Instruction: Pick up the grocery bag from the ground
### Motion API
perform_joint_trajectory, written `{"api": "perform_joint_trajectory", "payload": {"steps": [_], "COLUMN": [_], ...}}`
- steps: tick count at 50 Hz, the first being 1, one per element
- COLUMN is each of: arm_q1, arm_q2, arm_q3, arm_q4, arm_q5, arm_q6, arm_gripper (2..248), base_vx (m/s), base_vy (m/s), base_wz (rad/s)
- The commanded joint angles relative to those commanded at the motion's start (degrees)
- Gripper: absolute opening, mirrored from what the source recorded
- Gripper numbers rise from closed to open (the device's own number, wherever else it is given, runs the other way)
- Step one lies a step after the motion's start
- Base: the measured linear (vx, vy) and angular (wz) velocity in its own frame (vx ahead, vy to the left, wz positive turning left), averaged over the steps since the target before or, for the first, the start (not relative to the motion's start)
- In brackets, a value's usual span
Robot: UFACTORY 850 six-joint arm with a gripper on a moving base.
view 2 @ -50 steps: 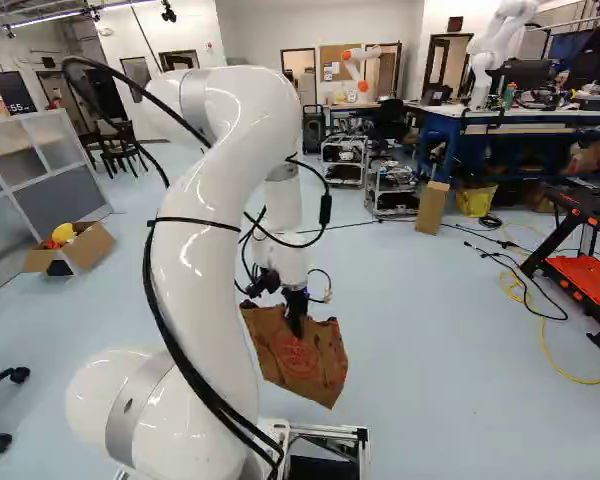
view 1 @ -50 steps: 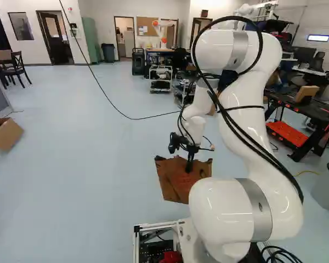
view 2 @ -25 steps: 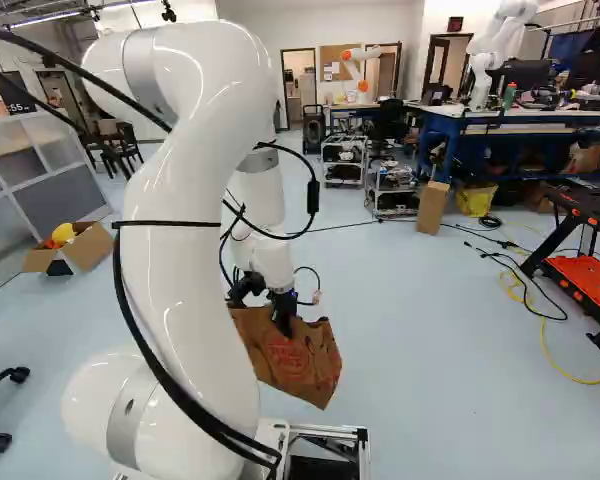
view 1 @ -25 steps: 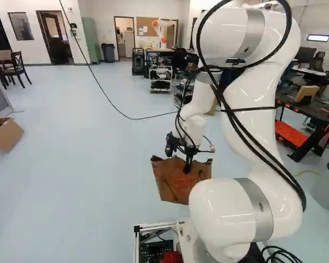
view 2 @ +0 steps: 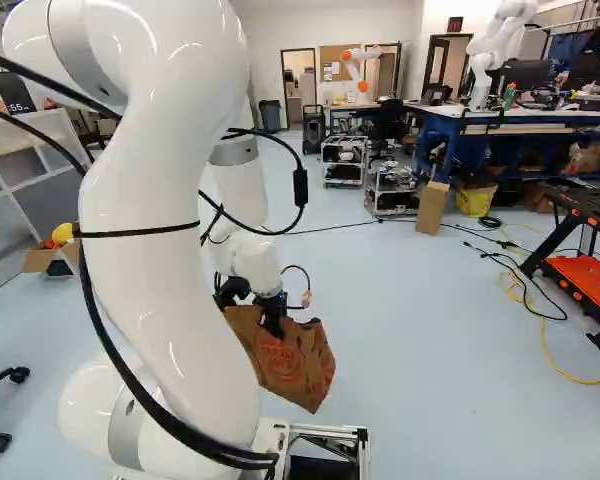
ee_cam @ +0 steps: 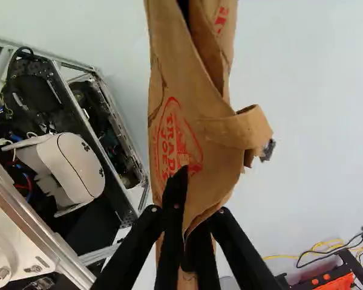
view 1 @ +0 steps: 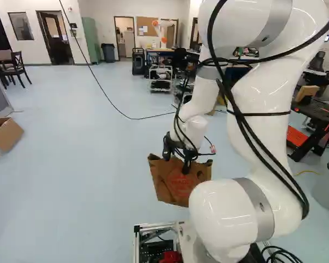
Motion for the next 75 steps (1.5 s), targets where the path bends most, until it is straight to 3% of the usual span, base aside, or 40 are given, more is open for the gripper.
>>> {"api": "perform_joint_trajectory", "payload": {"steps": [18, 37, 56, 75], "arm_q1": [0.0, 0.1, 0.3, 0.5], "arm_q2": [1.0, 3.1, 6.4, 10.8], "arm_q3": [0.5, 1.7, 3.6, 6.1], "arm_q4": [-0.1, -0.2, -0.5, -0.8], "arm_q5": [1.3, 4.1, 8.4, 14.2], "arm_q6": [1.9, 6.2, 12.9, 21.8], "arm_gripper": [20, 20, 20, 20], "base_vx": [0.000, 0.000, 0.000, 0.000], "base_vy": [0.000, 0.000, 0.000, 0.000], "base_wz": [0.000, 0.000, 0.000, 0.000]}}
